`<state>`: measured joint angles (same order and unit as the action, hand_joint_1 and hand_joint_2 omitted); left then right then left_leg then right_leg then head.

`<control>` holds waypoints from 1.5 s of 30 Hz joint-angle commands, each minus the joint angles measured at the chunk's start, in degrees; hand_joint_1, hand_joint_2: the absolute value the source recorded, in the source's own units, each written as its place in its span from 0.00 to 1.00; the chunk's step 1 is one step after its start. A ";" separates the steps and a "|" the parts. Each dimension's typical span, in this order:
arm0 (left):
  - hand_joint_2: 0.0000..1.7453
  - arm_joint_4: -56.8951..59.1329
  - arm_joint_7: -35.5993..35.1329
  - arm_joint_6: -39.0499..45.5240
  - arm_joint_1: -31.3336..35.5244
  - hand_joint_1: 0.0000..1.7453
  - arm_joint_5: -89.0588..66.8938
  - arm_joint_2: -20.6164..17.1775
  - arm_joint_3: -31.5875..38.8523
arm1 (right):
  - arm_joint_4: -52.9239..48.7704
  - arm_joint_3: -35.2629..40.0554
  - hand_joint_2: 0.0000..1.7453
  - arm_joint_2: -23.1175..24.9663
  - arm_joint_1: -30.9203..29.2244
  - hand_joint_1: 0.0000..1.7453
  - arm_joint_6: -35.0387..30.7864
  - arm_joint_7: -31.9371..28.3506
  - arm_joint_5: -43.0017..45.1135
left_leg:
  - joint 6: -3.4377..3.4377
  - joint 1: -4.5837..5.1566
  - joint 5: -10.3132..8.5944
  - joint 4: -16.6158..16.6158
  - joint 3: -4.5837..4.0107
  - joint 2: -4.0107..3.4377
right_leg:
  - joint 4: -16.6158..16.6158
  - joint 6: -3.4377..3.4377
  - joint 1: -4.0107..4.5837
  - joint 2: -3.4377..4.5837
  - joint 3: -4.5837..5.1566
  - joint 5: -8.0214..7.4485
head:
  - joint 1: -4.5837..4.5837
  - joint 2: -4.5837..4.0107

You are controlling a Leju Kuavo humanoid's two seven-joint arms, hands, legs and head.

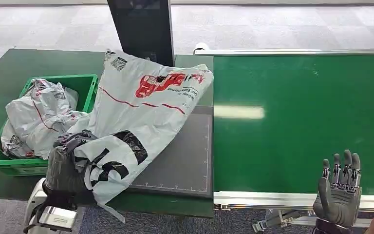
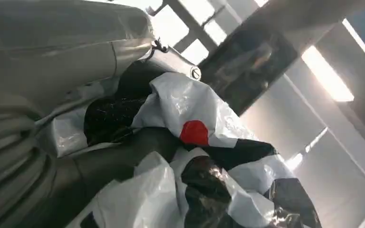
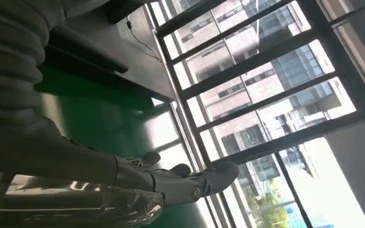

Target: Moved the parcel from conveyor to table for the left to box.

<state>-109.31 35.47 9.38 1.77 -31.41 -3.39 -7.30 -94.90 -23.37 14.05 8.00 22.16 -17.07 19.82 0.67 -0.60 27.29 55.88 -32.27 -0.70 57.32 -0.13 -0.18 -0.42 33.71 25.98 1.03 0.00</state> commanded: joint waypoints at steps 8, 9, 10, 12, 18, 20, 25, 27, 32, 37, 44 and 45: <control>1.00 8.11 -13.12 18.49 8.32 1.00 -23.04 -11.11 33.02 | 5.14 4.27 1.00 -3.66 -2.85 0.00 -1.53 -0.60 2.20 | 0.02 -0.07 0.02 -0.15 0.26 -0.35 | -0.08 -0.02 0.08 0.45 -0.13 -0.07 | 0.02 0.00; 1.00 12.64 -11.74 19.08 9.21 1.00 -19.00 -13.33 34.84 | 5.73 4.76 1.00 -4.04 -3.19 0.00 -2.05 -0.79 2.57 | 0.02 -0.03 -0.01 -0.14 0.23 -0.27 | -0.05 -0.01 0.03 0.30 -0.14 -0.04 | -0.02 0.00; 1.00 15.77 -9.34 19.52 10.09 1.00 -16.81 -14.48 35.95 | 5.98 5.00 1.00 -4.27 -3.30 0.00 -2.27 -0.92 2.72 | 0.03 -0.04 -0.01 -0.14 0.24 -0.28 | -0.05 -0.03 0.04 0.29 -0.14 -0.04 | -0.02 0.00; 1.00 16.70 -8.56 19.67 10.42 1.00 -16.34 -14.71 36.27 | 6.02 5.08 1.00 -4.35 -3.30 0.00 -2.33 -0.97 2.78 | 0.03 -0.02 -0.04 -0.17 0.25 -0.17 | -0.06 -0.02 0.02 0.19 -0.18 -0.02 | -0.06 0.00; 1.00 21.14 -10.64 19.14 12.51 1.00 -18.47 -14.60 37.43 | 5.23 5.08 1.00 -4.88 -2.51 0.00 -2.76 -1.09 3.44 | -0.01 -0.03 -0.03 -0.10 0.17 -0.02 | -0.06 0.01 0.04 0.03 -0.15 0.03 | -0.02 0.00; 1.00 22.13 -10.45 19.18 12.97 1.00 -18.82 -14.50 36.97 | 4.85 4.81 1.00 -4.80 -2.36 0.00 -2.73 -1.08 3.52 | -0.01 -0.03 -0.04 -0.14 0.20 -0.02 | -0.09 0.02 0.04 0.07 -0.17 0.01 | 0.00 0.00; 1.00 21.89 -11.15 19.07 13.51 1.00 -21.18 -13.42 34.97 | 4.31 4.58 1.00 -4.59 -2.13 0.00 -2.52 -0.88 3.44 | 0.01 -0.01 -0.05 -0.10 0.13 0.09 | -0.06 0.00 0.02 -0.05 -0.14 0.03 | -0.02 0.00; 1.00 21.88 -11.68 18.54 13.57 1.00 -24.29 -12.68 33.35 | 4.57 4.88 1.00 -4.79 -2.40 0.00 -2.24 -0.67 3.21 | 0.00 -0.01 -0.06 -0.13 0.17 0.14 | -0.08 0.00 0.02 -0.07 -0.19 0.03 | -0.02 0.00; 1.00 20.06 -10.40 11.34 14.49 0.00 -16.57 -10.74 27.49 | 5.62 5.41 1.00 -5.57 -3.04 0.00 -2.31 -0.80 2.62 | -0.03 -0.02 -0.11 -0.15 0.17 0.27 | -0.15 0.03 0.03 -0.20 -0.23 0.01 | 0.00 0.00; 1.00 17.90 -9.76 7.36 14.29 0.00 -12.73 -9.06 23.87 | 6.47 5.93 1.00 -5.87 -4.23 0.00 -2.42 -0.75 2.75 | -0.02 -0.02 -0.06 -0.07 0.09 0.12 | -0.08 0.03 0.02 -0.09 -0.12 0.01 | 0.00 0.00; 1.00 18.85 -11.73 6.47 13.59 0.00 -7.35 -7.68 23.13 | 8.18 7.35 1.00 -6.69 -4.89 0.00 -2.70 -0.38 2.86 | -0.02 -0.02 -0.08 -0.15 0.20 0.15 | -0.16 0.03 0.02 -0.09 -0.24 -0.02 | 0.00 0.00; 1.00 18.90 -11.73 6.90 13.05 0.00 -3.78 -6.42 24.20 | 8.03 7.45 1.00 -6.53 -4.58 0.00 -2.89 -0.49 2.89 | -0.01 -0.01 -0.05 -0.11 0.17 0.05 | -0.09 0.01 0.01 -0.02 -0.16 0.00 | -0.02 0.00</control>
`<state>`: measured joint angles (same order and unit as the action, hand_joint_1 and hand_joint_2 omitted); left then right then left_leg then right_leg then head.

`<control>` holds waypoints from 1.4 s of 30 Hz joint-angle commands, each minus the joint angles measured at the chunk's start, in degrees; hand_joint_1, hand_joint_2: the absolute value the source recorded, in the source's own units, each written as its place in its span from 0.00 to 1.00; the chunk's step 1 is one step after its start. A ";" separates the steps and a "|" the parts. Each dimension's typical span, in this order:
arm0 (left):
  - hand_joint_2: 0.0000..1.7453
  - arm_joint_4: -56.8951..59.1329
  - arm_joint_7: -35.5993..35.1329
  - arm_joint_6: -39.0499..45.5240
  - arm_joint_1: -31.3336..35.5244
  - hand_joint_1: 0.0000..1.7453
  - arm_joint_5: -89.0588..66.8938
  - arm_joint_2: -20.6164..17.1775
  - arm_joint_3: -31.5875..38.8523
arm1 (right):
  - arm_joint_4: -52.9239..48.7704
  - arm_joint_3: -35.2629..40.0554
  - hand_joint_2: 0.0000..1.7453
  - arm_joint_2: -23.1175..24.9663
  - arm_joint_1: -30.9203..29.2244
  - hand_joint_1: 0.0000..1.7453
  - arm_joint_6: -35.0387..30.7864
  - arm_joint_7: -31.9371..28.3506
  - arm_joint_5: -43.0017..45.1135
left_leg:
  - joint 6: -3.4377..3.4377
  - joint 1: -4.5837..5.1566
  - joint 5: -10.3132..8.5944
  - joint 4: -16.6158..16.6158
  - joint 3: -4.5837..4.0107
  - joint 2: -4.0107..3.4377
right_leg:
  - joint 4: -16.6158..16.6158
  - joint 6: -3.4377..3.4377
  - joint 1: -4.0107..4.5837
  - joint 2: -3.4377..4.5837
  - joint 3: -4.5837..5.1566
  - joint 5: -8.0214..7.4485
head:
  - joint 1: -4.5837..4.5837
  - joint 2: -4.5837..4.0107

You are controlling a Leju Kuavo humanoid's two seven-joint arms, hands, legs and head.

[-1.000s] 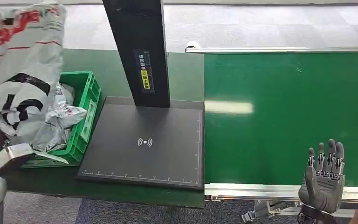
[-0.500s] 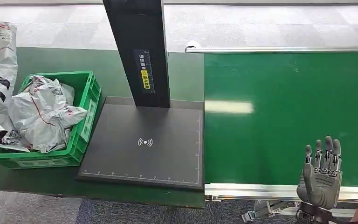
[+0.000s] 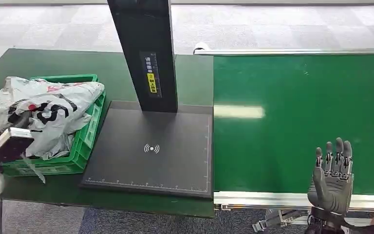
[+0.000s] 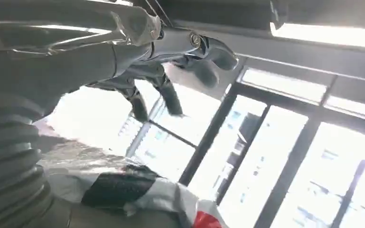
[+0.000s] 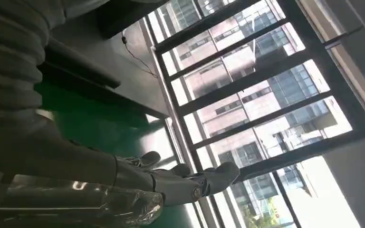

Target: Moved the parcel from conveyor to table for the left to box.

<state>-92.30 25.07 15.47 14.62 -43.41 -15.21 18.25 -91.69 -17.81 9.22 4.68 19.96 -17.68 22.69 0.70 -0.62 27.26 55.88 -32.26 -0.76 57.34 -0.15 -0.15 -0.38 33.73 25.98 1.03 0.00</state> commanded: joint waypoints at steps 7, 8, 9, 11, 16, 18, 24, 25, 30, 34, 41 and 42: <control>1.00 -0.47 1.25 2.20 -6.71 0.00 24.39 9.01 -5.29 | 5.01 3.21 1.00 -1.51 -1.26 0.00 -2.66 0.15 -0.38 | -0.08 0.03 0.00 -0.22 0.33 0.10 | -0.24 0.07 -0.03 0.00 -0.36 0.01 | -0.02 0.00; 1.00 -1.26 1.33 2.57 -7.59 0.00 24.48 9.19 -6.05 | 4.90 3.20 1.00 -1.55 -1.24 0.00 -2.71 0.19 -0.34 | -0.06 0.05 0.00 -0.17 0.24 0.07 | -0.16 0.06 -0.05 0.00 -0.24 0.01 | -0.02 0.00; 1.00 -3.32 1.90 0.40 -9.76 0.00 29.25 10.65 -7.34 | 4.60 2.77 1.00 -1.31 -1.01 0.00 -3.56 0.42 -0.28 | -0.07 0.05 0.01 -0.16 0.23 0.06 | -0.16 0.06 -0.06 0.01 -0.24 0.02 | -0.02 0.00; 1.00 -5.07 2.13 0.85 -12.37 0.00 29.98 11.73 -9.85 | 3.48 2.45 1.00 -1.05 0.04 0.00 -3.56 0.47 -0.25 | -0.08 0.05 0.02 -0.18 0.25 0.07 | -0.21 0.08 -0.05 0.01 -0.29 0.02 | 0.00 0.00; 1.00 -1.11 -7.36 8.42 -13.75 0.00 12.95 11.45 -13.68 | 0.20 0.91 1.00 0.60 2.88 0.00 -3.51 1.10 -1.40 | -0.06 0.09 0.03 -0.12 0.15 0.16 | -0.11 0.04 -0.09 -0.09 -0.18 0.06 | -0.02 0.00; 1.00 3.02 -10.46 11.76 -11.72 0.00 6.54 11.29 -12.39 | -0.71 0.71 1.00 1.20 3.23 0.00 -3.21 1.38 -1.89 | -0.05 0.09 0.01 -0.16 0.20 0.24 | -0.12 0.03 -0.11 -0.14 -0.23 0.08 | -0.02 0.00; 1.00 14.99 -8.30 10.51 -2.71 0.00 13.16 9.52 -3.45 | 0.32 1.39 1.00 0.88 2.04 0.00 -3.52 1.82 -2.50 | -0.02 0.03 -0.05 -0.12 0.13 0.20 | -0.10 0.00 -0.04 -0.12 -0.14 -0.01 | 0.00 0.00; 1.00 13.83 -1.47 3.04 -2.30 0.00 26.75 10.10 -1.64 | 1.28 1.44 1.00 0.15 1.56 0.00 -4.03 1.66 -2.17 | -0.02 0.00 -0.04 -0.09 0.09 0.17 | -0.07 0.00 -0.01 -0.10 -0.11 0.00 | -0.02 0.00; 1.00 5.59 4.62 0.62 -7.87 0.00 32.51 12.20 -4.69 | 3.82 1.84 1.00 -1.56 0.10 0.00 -4.56 1.19 -0.72 | -0.07 0.00 0.00 -0.11 0.20 -0.02 | -0.15 0.04 0.00 0.09 -0.23 -0.02 | -0.02 0.00; 1.00 1.44 6.21 2.40 -11.14 0.00 31.05 13.94 -9.02 | 3.21 2.11 1.00 -1.06 0.88 0.00 -5.05 1.02 -1.06 | -0.06 0.02 0.01 -0.09 0.17 0.08 | -0.11 0.04 -0.02 0.00 -0.24 0.02 | -0.02 0.00; 1.00 0.14 6.26 3.11 -11.64 0.00 30.56 15.06 -10.62 | 2.17 2.00 1.00 -0.31 1.55 0.00 -5.28 0.93 -1.49 | -0.04 0.04 0.04 -0.04 0.07 0.09 | -0.07 0.03 -0.05 -0.02 -0.12 0.02 | 0.00 0.00; 1.00 0.17 6.27 3.11 -11.63 0.00 30.57 14.88 -10.52 | 2.15 1.98 1.00 -0.32 1.53 0.00 -5.28 0.93 -1.49 | -0.05 0.03 0.04 -0.07 0.14 0.11 | -0.11 0.03 -0.05 -0.02 -0.19 0.02 | -0.02 0.00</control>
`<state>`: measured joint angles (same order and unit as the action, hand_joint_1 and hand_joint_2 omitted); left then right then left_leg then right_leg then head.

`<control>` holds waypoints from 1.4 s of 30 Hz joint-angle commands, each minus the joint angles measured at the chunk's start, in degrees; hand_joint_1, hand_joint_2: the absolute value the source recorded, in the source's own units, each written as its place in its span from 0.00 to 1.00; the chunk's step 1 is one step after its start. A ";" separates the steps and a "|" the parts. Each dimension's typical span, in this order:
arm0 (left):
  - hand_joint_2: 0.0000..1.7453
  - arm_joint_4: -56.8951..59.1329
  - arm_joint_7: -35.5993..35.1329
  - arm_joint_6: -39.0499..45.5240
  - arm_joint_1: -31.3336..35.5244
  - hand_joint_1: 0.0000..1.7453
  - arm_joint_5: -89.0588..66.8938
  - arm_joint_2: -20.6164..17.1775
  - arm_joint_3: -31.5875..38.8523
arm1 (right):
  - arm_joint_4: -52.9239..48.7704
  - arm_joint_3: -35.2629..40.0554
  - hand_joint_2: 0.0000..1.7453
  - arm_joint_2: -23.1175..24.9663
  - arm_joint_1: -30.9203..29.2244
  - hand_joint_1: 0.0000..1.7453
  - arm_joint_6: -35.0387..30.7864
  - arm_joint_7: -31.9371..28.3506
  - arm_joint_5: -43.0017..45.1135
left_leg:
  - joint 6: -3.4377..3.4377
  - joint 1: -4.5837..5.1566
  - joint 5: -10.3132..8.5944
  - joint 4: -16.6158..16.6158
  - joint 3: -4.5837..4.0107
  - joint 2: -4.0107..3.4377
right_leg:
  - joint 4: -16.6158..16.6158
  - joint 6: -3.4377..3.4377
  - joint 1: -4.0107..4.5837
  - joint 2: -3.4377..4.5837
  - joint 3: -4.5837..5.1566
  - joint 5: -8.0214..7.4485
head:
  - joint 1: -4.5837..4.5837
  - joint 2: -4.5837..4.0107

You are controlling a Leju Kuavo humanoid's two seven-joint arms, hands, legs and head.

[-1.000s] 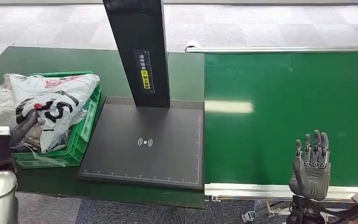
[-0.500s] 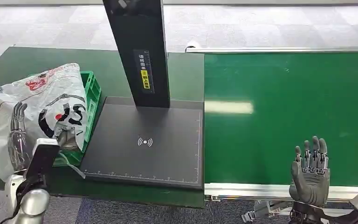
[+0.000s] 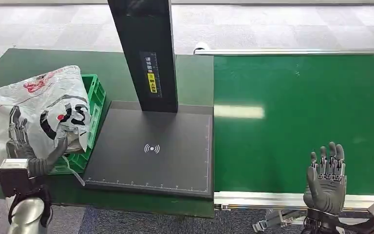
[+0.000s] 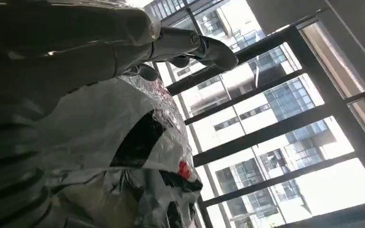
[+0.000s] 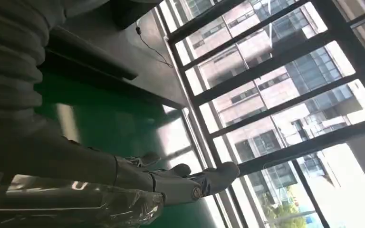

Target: Moved the parcel from conveyor to table for the left to box.

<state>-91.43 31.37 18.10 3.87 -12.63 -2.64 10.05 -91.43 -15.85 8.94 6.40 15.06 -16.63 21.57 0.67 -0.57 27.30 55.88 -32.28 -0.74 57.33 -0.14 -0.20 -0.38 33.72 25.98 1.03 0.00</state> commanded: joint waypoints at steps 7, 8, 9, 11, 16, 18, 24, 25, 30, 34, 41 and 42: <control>1.00 -0.49 -0.07 0.75 -0.65 0.00 -0.46 2.31 -2.66 | 1.68 -0.33 1.00 0.25 -0.08 0.00 -0.52 -0.09 -0.57 | -0.03 -0.01 0.00 -0.06 0.15 0.08 | -0.07 0.03 0.01 -0.03 -0.15 0.02 | -0.02 0.00; 1.00 -0.68 -0.16 1.31 -0.39 0.00 0.08 2.65 -2.63 | 1.35 -0.69 1.00 0.60 0.09 0.00 -0.48 0.01 -0.81 | -0.02 -0.01 -0.01 -0.05 0.12 0.07 | -0.05 0.02 0.02 -0.03 -0.12 0.01 | -0.02 0.00; 1.00 -1.12 -0.22 0.47 -0.24 0.00 2.21 2.60 -2.87 | 1.27 -1.02 1.00 0.74 0.20 0.00 -0.43 0.11 -1.01 | -0.04 0.00 0.00 -0.10 0.19 0.12 | -0.10 0.04 0.00 -0.06 -0.21 0.03 | -0.02 0.00; 1.00 -3.54 1.58 -3.45 -0.76 0.00 8.87 2.00 -3.45 | 1.64 -1.55 1.00 0.57 0.23 0.00 0.19 0.24 -1.18 | -0.01 -0.02 -0.01 -0.03 0.09 0.08 | -0.04 0.02 0.02 -0.05 -0.10 0.01 | -0.02 0.00; 1.00 -14.85 8.63 -5.24 -6.02 0.00 9.10 3.03 -8.75 | 2.20 -1.75 1.00 0.51 0.76 0.00 0.73 0.38 -1.36 | -0.03 -0.03 0.04 -0.02 0.11 0.03 | -0.05 0.03 0.03 0.01 -0.13 0.03 | -0.02 0.00; 1.00 -18.14 8.63 -6.86 -6.92 0.00 8.13 2.44 -14.40 | 1.99 -1.54 1.00 0.94 1.12 0.00 1.05 0.40 -2.53 | -0.05 -0.04 0.06 -0.02 0.13 0.11 | -0.08 0.04 0.03 -0.05 -0.18 0.06 | 0.00 0.00; 1.00 -5.73 3.31 -18.62 -3.81 0.00 12.20 3.68 -26.99 | 3.81 4.85 1.00 0.40 0.02 0.00 0.98 -3.40 -15.32 | -0.04 0.01 -0.04 -0.12 0.17 0.21 | -0.14 0.04 -0.02 -0.12 -0.22 0.00 | -0.02 0.00; 1.00 -0.54 1.14 -21.89 -3.53 0.00 15.49 5.55 -27.85 | 4.86 6.92 1.00 0.31 -0.26 0.00 0.23 -3.74 -17.12 | -0.04 0.03 -0.06 -0.15 0.18 0.18 | -0.16 0.04 -0.03 -0.10 -0.23 -0.02 | -0.02 0.00; 1.00 16.92 1.09 -20.82 -3.55 0.00 11.07 11.21 -30.79 | 11.44 15.38 1.00 -0.57 -0.72 0.00 -3.04 -5.59 -22.06 | -0.06 0.02 -0.04 -0.29 0.46 0.10 | -0.31 0.05 -0.03 -0.01 -0.49 -0.05 | 0.02 0.00; 1.00 26.74 2.05 -22.49 -3.26 0.00 15.79 12.57 -31.59 | 14.31 19.79 1.00 -0.09 -0.59 0.00 -3.13 -6.17 -22.08 | -0.04 0.02 -0.01 -0.26 0.44 0.05 | -0.26 0.03 -0.03 0.01 -0.45 -0.02 | 0.00 0.00; 1.00 26.55 3.81 -18.92 -4.10 0.00 12.36 11.02 -29.76 | 13.72 20.98 1.00 0.39 1.22 0.00 -3.97 -7.65 -21.71 | -0.01 -0.02 0.02 -0.12 0.22 0.04 | -0.13 0.01 0.01 0.02 -0.22 0.01 | 0.00 0.00; 1.00 25.68 3.51 -18.88 -4.22 0.00 12.14 10.92 -29.59 | 13.38 20.92 1.00 0.47 1.34 0.00 -4.00 -7.59 -21.73 | -0.02 -0.01 0.02 -0.16 0.27 0.06 | -0.17 0.02 0.00 0.03 -0.27 0.01 | 0.00 0.00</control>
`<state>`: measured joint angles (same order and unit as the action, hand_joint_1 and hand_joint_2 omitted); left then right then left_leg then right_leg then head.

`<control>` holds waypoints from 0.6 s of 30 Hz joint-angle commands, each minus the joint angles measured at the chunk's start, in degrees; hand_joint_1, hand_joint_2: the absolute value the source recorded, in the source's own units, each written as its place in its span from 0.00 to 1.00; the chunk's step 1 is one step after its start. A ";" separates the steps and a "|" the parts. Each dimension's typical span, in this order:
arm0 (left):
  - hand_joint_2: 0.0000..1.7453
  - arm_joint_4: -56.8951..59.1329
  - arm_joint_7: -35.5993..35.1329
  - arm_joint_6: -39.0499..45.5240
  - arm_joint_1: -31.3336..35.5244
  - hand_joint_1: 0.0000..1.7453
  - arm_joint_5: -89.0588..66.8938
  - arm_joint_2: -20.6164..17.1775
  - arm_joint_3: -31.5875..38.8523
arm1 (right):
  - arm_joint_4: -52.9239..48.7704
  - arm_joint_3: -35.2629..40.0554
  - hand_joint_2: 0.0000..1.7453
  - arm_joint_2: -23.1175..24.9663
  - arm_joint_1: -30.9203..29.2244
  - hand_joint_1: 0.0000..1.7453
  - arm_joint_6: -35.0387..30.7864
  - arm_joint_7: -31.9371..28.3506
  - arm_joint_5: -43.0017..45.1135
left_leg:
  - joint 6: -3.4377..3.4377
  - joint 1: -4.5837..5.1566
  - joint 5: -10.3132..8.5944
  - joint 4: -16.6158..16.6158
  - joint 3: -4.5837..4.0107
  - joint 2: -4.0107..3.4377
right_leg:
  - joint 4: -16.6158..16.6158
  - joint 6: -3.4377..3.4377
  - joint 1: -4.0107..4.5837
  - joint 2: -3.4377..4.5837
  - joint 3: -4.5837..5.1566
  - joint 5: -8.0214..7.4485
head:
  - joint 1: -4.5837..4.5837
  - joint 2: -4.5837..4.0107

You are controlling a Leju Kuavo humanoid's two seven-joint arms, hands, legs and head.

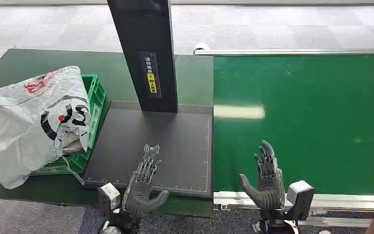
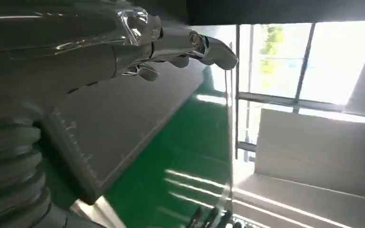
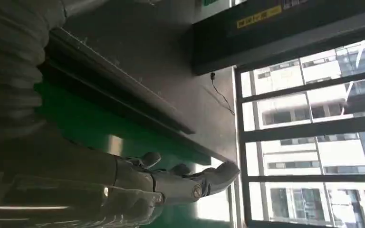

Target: Moved the parcel from conveyor to table for the left to box.

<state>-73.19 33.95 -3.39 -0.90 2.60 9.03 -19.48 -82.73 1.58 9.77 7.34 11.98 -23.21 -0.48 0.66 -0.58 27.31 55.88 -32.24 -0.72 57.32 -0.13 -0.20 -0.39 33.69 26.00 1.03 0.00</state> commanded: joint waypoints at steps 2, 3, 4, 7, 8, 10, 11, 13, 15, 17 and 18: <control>1.00 6.62 0.31 2.52 0.37 0.00 -3.25 -0.82 0.19 | 4.47 3.44 1.00 -0.32 0.40 0.00 -0.94 -0.90 0.28 | -0.01 -0.01 0.00 -0.07 0.12 0.04 | -0.07 0.01 0.00 0.01 -0.13 0.01 | -0.02 0.00; 1.00 6.62 0.31 2.52 0.37 0.00 -3.25 -0.82 0.19 | 4.47 3.44 1.00 -0.32 0.40 0.00 -0.94 -0.90 0.28 | -0.02 -0.01 0.00 -0.12 0.20 0.07 | -0.12 0.02 0.00 0.02 -0.22 0.01 | 0.00 0.00; 1.00 5.90 0.25 2.58 0.23 0.00 -3.54 -0.75 0.25 | 4.30 3.38 1.00 -0.35 0.33 0.00 -1.10 -0.75 -0.05 | -0.02 0.00 0.00 -0.11 0.16 0.02 | -0.11 0.02 0.00 0.05 -0.18 0.00 | 0.00 0.00; 1.00 3.38 -0.22 1.44 -0.05 0.00 -2.97 -0.76 1.40 | 3.48 2.89 1.00 -0.25 0.23 0.00 -0.95 -0.69 -0.19 | -0.03 0.00 0.01 -0.10 0.15 0.01 | -0.11 0.02 0.00 0.05 -0.18 0.00 | 0.00 0.00; 1.00 3.24 -0.78 0.27 0.16 0.00 -2.11 -0.66 1.86 | 3.58 2.73 1.00 -0.33 0.07 0.00 -0.98 -0.57 -0.15 | -0.01 -0.01 0.01 -0.04 0.08 0.02 | -0.06 0.01 0.01 0.02 -0.12 0.00 | -0.02 0.00; 1.00 3.51 -0.99 0.35 0.72 0.00 -2.80 -0.48 2.35 | 4.19 2.40 1.00 -0.35 -0.44 0.00 -1.08 -0.34 0.04 | -0.02 0.00 0.01 -0.07 0.12 0.04 | -0.07 0.02 0.00 0.03 -0.15 0.01 | -0.02 0.00; 1.00 3.94 -1.04 0.48 0.98 0.00 -3.20 -0.18 2.77 | 4.51 2.14 1.00 -0.20 -0.65 0.00 -1.22 -0.21 0.36 | -0.01 -0.01 0.00 -0.06 0.09 0.02 | -0.07 0.01 0.01 0.03 -0.13 0.00 | 0.00 0.00; 1.00 4.38 -1.07 -0.55 1.23 0.00 -3.54 0.16 3.44 | 4.69 2.24 1.00 -0.21 -0.77 0.00 -0.99 0.05 0.89 | -0.01 -0.01 0.00 -0.09 0.14 0.02 | -0.10 0.01 0.00 0.05 -0.17 0.00 | 0.00 0.00; 1.00 4.52 -1.08 -0.67 1.47 0.00 -3.92 0.28 3.32 | 5.09 2.37 1.00 0.08 -1.33 0.00 -0.72 0.61 1.08 | -0.02 -0.01 0.00 -0.10 0.18 0.04 | -0.10 0.02 0.01 0.04 -0.20 0.00 | 0.00 0.00; 1.00 4.52 -1.04 -0.31 1.67 0.00 -4.87 0.25 2.98 | 5.85 2.89 1.00 0.07 -2.18 0.00 -1.17 1.28 0.13 | -0.01 0.00 -0.01 -0.06 0.08 -0.01 | -0.06 0.01 0.00 0.06 -0.09 -0.02 | 0.00 0.00; 1.00 4.81 -1.05 -0.27 1.87 0.00 -4.92 0.32 3.00 | 6.92 2.90 1.00 0.25 -2.80 0.00 -1.17 1.30 0.15 | -0.02 0.00 0.00 -0.10 0.16 -0.02 | -0.10 0.02 -0.01 0.10 -0.17 -0.02 | 0.00 0.00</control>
<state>-70.86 33.29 -3.65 -0.63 -1.16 9.14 -18.05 -81.02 4.13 9.88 7.84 11.08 -22.99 0.31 0.66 -0.58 27.31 55.88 -32.26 -0.72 57.32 -0.13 -0.20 -0.39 33.67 25.99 1.03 0.00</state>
